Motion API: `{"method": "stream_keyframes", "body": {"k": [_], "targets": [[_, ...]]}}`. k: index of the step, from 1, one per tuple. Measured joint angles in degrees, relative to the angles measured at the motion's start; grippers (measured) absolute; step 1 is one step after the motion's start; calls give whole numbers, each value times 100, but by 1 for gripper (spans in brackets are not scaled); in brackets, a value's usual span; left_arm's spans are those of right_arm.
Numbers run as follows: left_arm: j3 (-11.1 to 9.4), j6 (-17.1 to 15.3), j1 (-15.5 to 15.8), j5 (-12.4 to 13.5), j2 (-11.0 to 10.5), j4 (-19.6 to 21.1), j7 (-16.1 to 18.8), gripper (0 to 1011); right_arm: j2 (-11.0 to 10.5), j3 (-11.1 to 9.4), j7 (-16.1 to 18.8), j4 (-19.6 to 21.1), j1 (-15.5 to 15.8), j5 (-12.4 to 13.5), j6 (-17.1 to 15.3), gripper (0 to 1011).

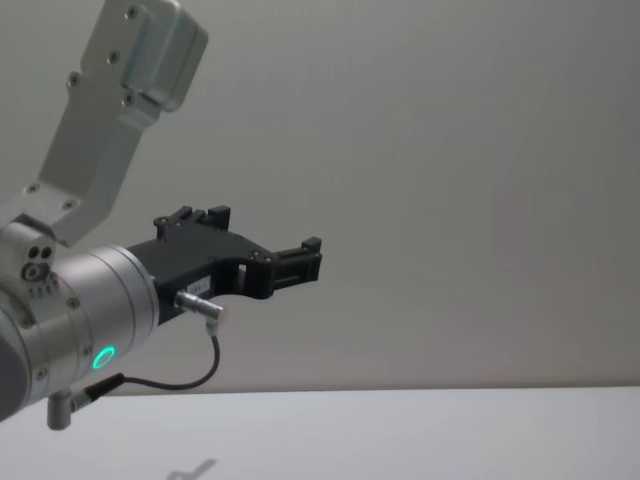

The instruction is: Use the one hand to pick up the stamp and affix it onto the A4 paper.

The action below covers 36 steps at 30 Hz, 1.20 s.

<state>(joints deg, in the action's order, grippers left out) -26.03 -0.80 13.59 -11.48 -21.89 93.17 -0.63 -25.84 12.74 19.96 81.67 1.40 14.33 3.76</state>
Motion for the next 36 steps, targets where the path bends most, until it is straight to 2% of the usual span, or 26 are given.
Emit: {"method": "stream_keyframes", "body": {"k": [29, 32, 33, 36], "targets": [[0, 0, 0, 0, 0, 0, 0, 1001, 18, -6, -10, -27, -5, -19, -51, 221], [0, 0, 0, 0, 0, 0, 0, 1001, 20, -5, -13, -30, -4, -15, -60, 306], [0, 0, 0, 0, 0, 0, 0, 1001, 20, -4, -14, -30, -3, -14, -60, 306], [0, 0, 0, 0, 0, 0, 0, 1001, 22, -6, -19, -27, -2, -1, -54, 448]]}}
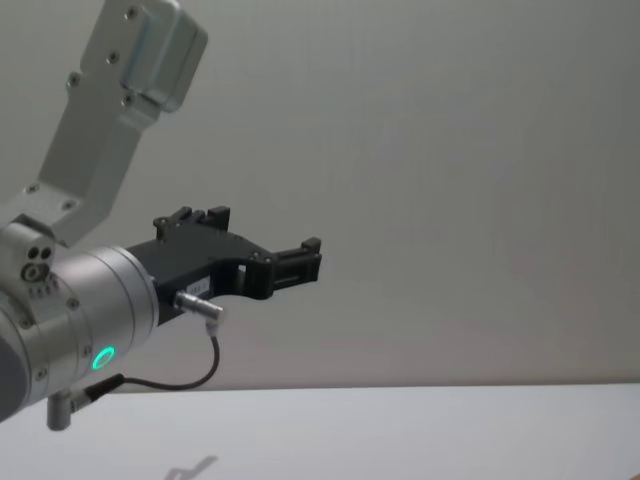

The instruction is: Use the one hand to pick up the stamp and affix it onto the A4 paper.

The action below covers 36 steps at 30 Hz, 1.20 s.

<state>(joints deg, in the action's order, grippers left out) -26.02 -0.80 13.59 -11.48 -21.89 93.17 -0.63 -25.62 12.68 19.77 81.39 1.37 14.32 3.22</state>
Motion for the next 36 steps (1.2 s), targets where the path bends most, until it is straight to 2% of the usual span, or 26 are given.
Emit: {"method": "stream_keyframes", "body": {"k": [2, 5, 6, 16, 20, 36], "targets": [[0, 0, 0, 0, 0, 0, 0, 1001, 0, -4, -4, 8, 2, 9, 10, 482], [0, 0, 0, 0, 0, 0, 0, 1001, 0, -9, -9, 16, 5, 28, 20, 610], [0, 0, 0, 0, 0, 0, 0, 1001, 0, -10, -9, 18, 5, 34, 24, 610], [0, 0, 0, 0, 0, 0, 0, 1001, -3, -28, -14, 95, 19, 127, 63, 930], [0, 0, 0, 0, 0, 0, 0, 1001, -3, -36, -14, 170, 27, 195, 70, 1001], [0, 0, 0, 0, 0, 0, 0, 1001, -30, -99, -134, 722, 127, 549, 56, 1001]]}}
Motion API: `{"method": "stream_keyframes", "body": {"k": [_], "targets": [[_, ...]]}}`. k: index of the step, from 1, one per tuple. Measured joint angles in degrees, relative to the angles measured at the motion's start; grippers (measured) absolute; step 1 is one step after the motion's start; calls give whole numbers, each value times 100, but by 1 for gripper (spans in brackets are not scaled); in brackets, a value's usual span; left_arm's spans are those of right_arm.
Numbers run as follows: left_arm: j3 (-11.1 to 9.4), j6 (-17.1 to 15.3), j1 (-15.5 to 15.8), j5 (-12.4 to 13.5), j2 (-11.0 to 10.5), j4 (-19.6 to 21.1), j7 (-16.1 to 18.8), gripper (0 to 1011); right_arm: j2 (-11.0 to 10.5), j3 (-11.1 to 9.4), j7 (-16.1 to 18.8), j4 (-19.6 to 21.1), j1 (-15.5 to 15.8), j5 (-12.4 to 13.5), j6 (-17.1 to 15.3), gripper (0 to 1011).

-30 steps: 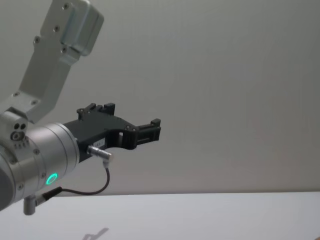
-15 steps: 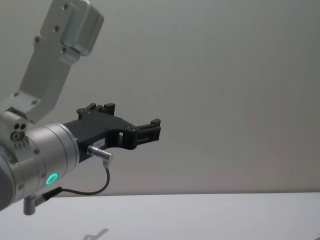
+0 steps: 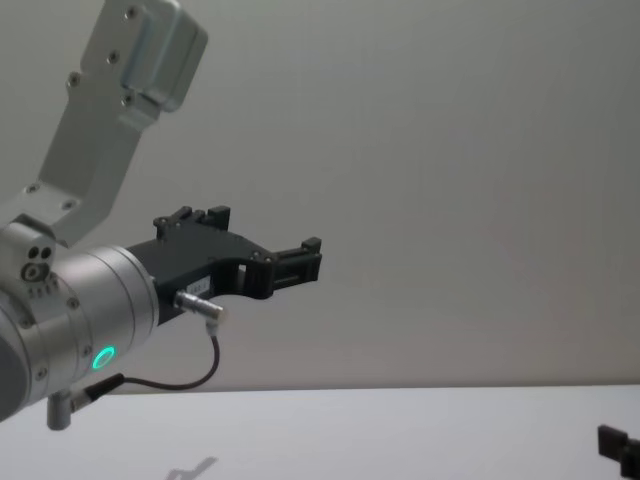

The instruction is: Use the one hand to pick up the stamp and affix it onto the A4 paper.

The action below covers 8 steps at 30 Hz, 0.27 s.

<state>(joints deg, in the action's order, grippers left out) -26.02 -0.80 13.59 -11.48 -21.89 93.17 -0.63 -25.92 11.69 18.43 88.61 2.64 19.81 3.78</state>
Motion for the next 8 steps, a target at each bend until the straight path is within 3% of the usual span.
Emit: {"method": "stream_keyframes", "body": {"k": [8], "targets": [[0, 0, 0, 0, 0, 0, 0, 1001, -13, -17, -74, 163, 43, 63, -7, 1001]]}}
